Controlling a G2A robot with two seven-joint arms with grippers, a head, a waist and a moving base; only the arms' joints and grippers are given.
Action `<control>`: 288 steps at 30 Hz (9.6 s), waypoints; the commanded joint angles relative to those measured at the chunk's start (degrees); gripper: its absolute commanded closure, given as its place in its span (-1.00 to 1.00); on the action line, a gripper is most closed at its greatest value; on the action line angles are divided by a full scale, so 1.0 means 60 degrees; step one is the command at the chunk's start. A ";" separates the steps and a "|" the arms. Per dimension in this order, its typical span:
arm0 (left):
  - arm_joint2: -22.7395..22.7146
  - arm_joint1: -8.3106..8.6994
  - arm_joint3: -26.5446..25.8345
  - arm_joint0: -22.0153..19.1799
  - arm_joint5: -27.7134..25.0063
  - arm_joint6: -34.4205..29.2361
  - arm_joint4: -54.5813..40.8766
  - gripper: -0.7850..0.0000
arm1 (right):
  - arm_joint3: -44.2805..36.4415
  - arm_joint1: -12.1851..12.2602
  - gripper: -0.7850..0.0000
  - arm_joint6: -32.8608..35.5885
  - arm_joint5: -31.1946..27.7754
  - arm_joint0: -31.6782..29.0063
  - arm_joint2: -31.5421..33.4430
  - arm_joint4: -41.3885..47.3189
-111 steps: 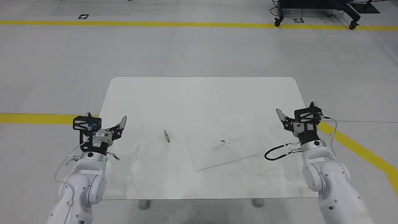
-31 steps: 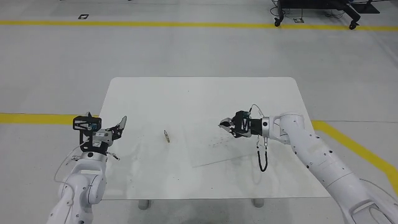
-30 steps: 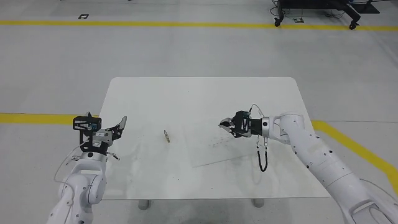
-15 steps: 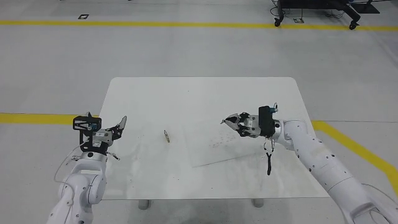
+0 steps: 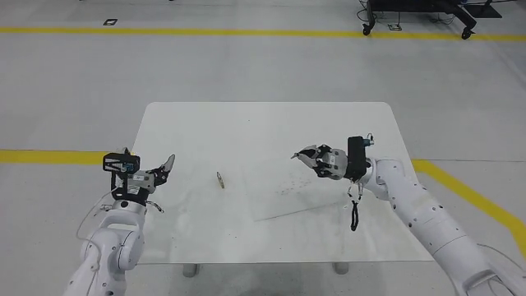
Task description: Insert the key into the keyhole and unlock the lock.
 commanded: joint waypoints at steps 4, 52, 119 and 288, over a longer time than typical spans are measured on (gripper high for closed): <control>0.0344 -0.0012 0.0838 -0.1134 -0.3329 -0.1912 -0.5039 -1.00 | 0.0265 -0.0167 1.00 0.0003 -0.0003 0.0358 -0.0915 0.1960; 0.5466 -0.1022 0.6615 -0.7008 -0.6261 -0.5612 -1.1254 0.29 | 0.2157 -0.1559 1.00 0.7662 0.0640 0.1235 -0.3172 1.4806; 0.6110 -0.0795 0.7089 -0.7826 -0.6221 -0.9858 -1.2079 1.00 | 0.0298 -0.0663 -0.38 1.3573 0.1437 -0.0350 -0.0185 1.3005; 0.4107 0.0031 0.5455 -0.5879 -0.4463 -0.8334 -1.2762 1.00 | -0.0456 -0.0446 1.00 1.3080 0.0582 -0.1591 0.1497 1.4347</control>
